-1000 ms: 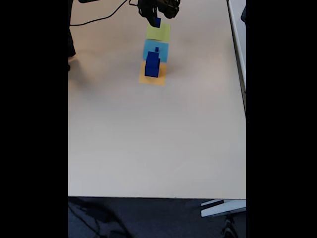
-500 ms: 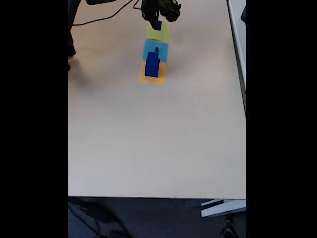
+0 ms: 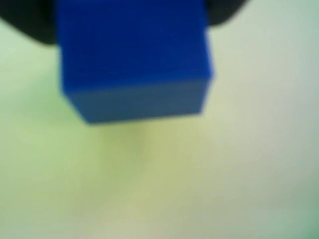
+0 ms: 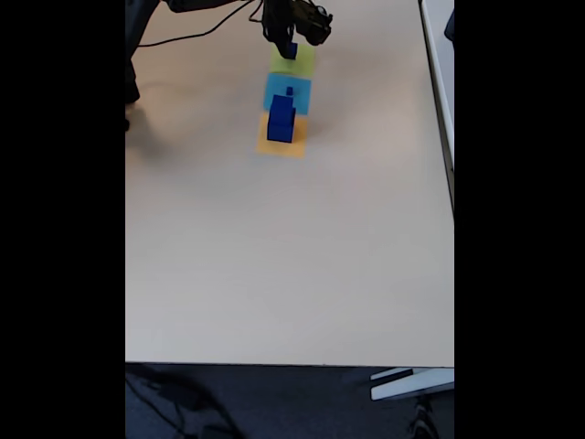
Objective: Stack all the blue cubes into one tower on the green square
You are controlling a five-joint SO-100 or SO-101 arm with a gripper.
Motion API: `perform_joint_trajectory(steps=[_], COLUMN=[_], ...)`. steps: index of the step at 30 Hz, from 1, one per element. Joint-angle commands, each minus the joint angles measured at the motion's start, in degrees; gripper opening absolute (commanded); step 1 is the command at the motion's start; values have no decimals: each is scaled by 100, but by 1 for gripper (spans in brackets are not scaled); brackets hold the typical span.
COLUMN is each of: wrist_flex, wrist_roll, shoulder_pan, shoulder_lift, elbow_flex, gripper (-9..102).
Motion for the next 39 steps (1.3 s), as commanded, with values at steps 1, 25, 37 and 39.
perform_joint_trajectory(steps=[1,25,37,39], wrist_flex=[-132,-334,-510,-527], wrist_roll=[26,185,255,264], shoulder_pan=[-35,-97,-149,-158], shoulder_lift=[62,-97,-132,-132], elbow_flex=[-378,-369,-316,-299], gripper=[0,3,8,8])
